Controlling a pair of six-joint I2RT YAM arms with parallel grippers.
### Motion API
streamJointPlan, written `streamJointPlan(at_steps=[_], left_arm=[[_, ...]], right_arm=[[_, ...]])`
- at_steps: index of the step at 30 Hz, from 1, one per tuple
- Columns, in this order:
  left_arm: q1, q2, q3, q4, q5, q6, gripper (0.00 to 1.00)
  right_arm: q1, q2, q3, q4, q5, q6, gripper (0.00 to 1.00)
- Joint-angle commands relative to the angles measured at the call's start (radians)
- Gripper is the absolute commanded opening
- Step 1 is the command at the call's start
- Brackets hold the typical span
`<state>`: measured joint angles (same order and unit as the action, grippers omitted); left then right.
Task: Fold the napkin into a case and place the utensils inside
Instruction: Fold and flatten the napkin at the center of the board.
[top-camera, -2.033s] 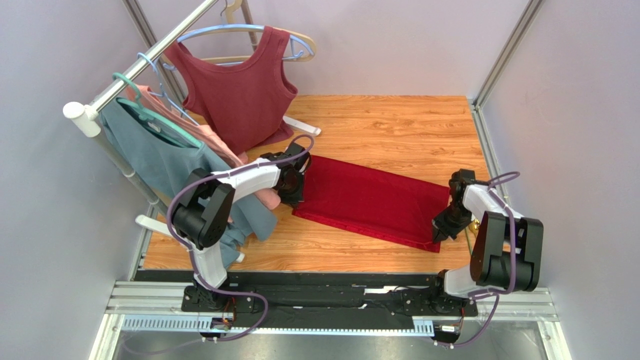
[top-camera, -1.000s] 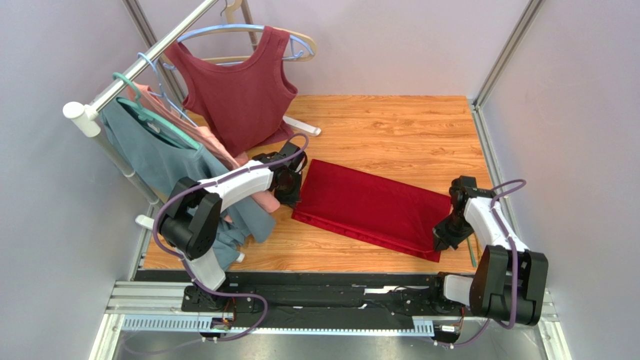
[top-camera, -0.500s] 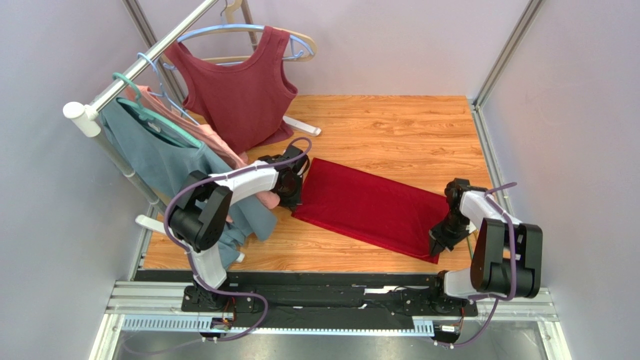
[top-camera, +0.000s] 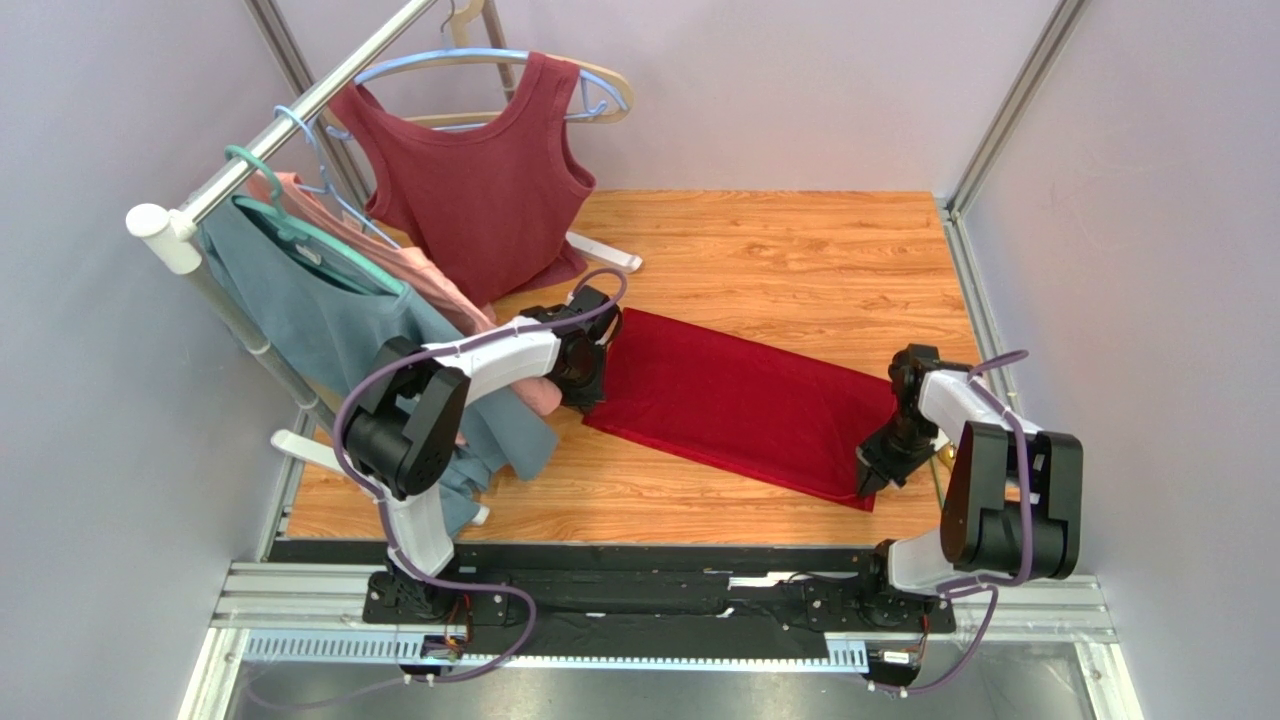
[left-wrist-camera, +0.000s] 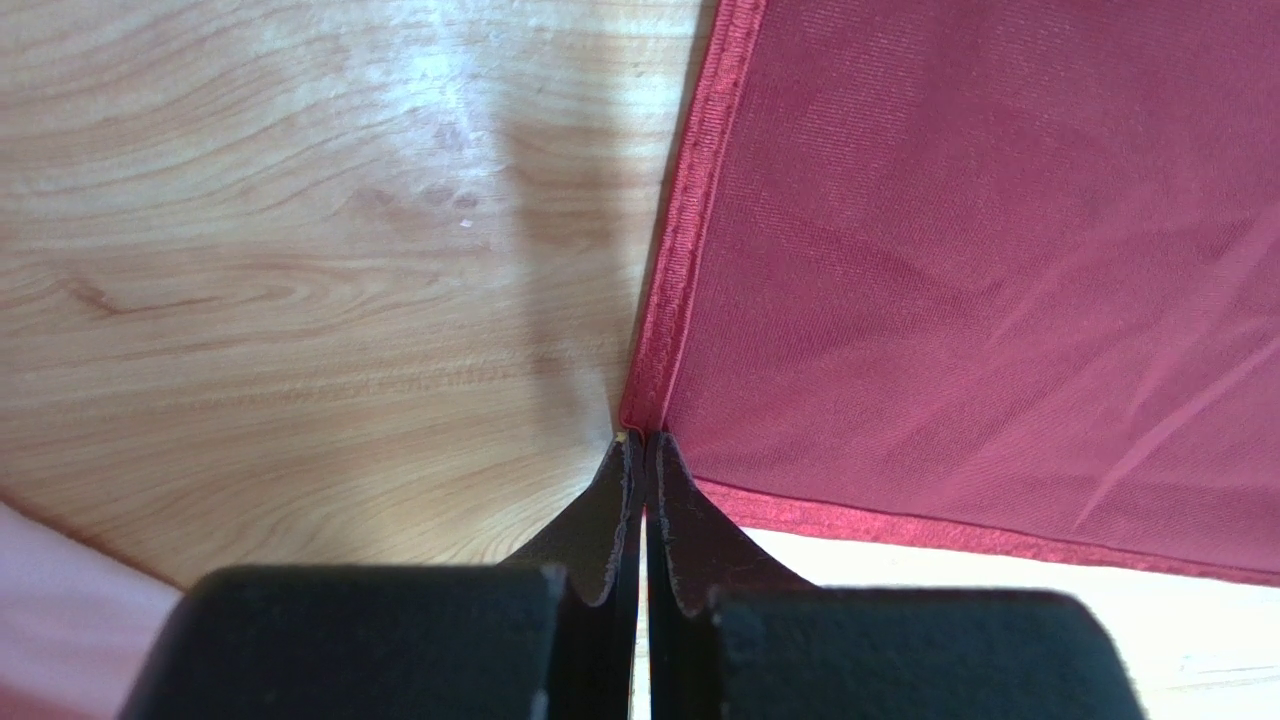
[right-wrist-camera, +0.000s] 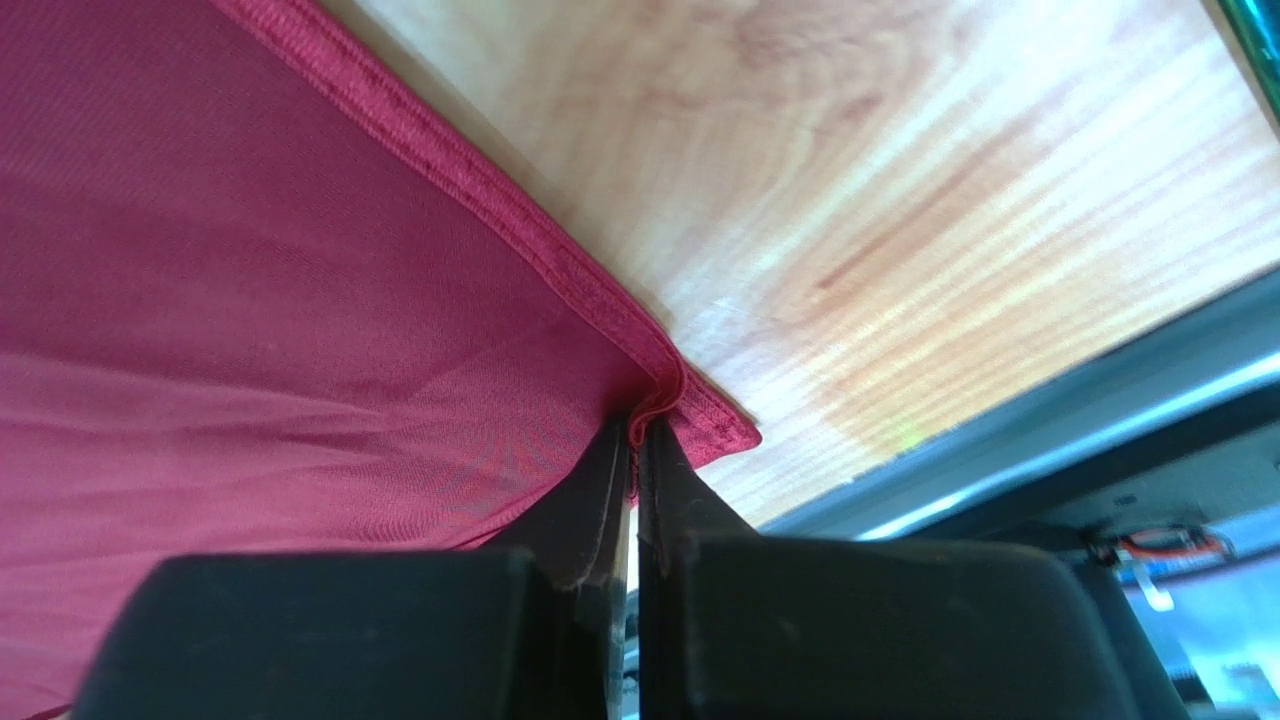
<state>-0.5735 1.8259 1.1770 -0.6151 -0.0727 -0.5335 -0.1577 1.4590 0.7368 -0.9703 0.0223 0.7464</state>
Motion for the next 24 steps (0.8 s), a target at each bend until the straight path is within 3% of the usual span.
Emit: streamJointPlan(at_steps=[1, 2, 4, 5, 6, 7, 11, 13, 15, 18, 20, 22, 24], left_arm=[[0.001, -0.082, -0.034, 0.000, -0.016, 0.010, 0.02], [0.000, -0.102, -0.046, 0.000, -0.025, 0.010, 0.08], [-0.005, -0.178, -0.066, -0.002, -0.038, 0.015, 0.29], [-0.009, -0.207, -0.088, 0.000, -0.044, 0.020, 0.34], [-0.022, -0.267, -0.099, 0.000, -0.062, 0.029, 0.47], [-0.025, -0.292, -0.108, 0.000, -0.064, 0.033, 0.49], [-0.066, -0.384, -0.122, 0.050, -0.010, 0.043, 0.49], [-0.092, -0.375, -0.116, 0.081, 0.043, 0.036, 0.40], [-0.097, -0.337, -0.103, 0.144, 0.127, 0.017, 0.26], [-0.098, -0.197, -0.045, 0.164, 0.183, 0.018, 0.12], [-0.100, -0.157, -0.025, 0.188, 0.174, 0.026, 0.11], [-0.100, -0.107, -0.008, 0.204, 0.168, 0.041, 0.08], [-0.114, -0.073, 0.027, 0.198, 0.156, 0.065, 0.06]], right_arm=[[0.006, -0.052, -0.020, 0.121, 0.001, -0.013, 0.07], [0.006, -0.075, -0.013, 0.099, -0.002, -0.016, 0.25], [0.006, -0.110, 0.002, 0.067, -0.002, -0.019, 0.33], [0.006, -0.162, 0.010, 0.027, 0.001, -0.015, 0.56], [0.007, -0.190, 0.022, 0.009, 0.002, -0.015, 0.70], [0.009, -0.222, 0.029, -0.007, 0.005, -0.018, 0.75], [0.009, -0.331, 0.078, -0.071, 0.042, -0.031, 0.77], [0.009, -0.368, 0.073, -0.038, 0.030, -0.090, 0.75], [0.009, -0.367, 0.072, 0.033, -0.046, -0.129, 0.69], [0.012, -0.324, 0.067, 0.139, -0.169, -0.145, 0.48], [0.015, -0.289, 0.078, 0.197, -0.153, -0.171, 0.45], [0.015, -0.261, 0.085, 0.223, -0.092, -0.208, 0.47], [0.012, -0.194, 0.122, 0.213, -0.018, -0.228, 0.55]])
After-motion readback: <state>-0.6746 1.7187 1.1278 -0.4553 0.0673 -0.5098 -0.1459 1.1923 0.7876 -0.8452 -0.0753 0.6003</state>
